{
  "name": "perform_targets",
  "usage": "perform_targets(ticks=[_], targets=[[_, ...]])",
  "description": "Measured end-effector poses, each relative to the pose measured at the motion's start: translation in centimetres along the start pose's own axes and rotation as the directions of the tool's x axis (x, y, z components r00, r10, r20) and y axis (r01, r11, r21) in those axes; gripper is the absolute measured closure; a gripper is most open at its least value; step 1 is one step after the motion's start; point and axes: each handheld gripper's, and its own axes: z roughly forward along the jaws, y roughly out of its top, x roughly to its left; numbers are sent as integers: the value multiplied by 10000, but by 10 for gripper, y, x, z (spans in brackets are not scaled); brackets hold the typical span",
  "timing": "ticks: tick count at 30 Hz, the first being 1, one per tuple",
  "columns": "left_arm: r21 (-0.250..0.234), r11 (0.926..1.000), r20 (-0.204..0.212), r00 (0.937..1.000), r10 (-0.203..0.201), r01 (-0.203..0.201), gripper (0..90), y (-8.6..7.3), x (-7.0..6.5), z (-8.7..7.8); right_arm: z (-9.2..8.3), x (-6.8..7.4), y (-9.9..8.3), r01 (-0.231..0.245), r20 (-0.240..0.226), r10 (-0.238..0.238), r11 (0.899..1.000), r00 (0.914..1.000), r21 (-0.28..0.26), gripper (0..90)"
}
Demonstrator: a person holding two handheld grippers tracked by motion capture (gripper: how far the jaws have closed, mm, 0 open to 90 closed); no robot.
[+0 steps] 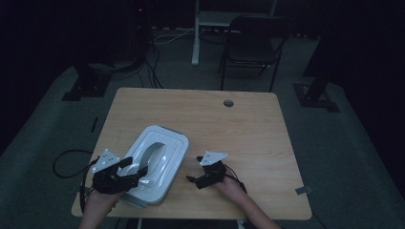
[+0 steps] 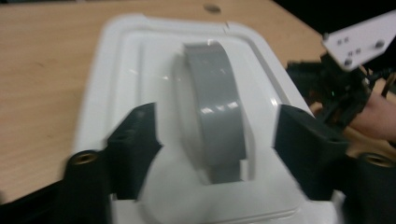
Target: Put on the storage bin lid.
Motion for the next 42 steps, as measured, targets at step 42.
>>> perform_targets(ticks=[42], targets=[[-326,9923,-1956,9729,-1236,1195,7,-74,121,79,4,-1,-3,-539,158,539,9985,9984,-27,135]])
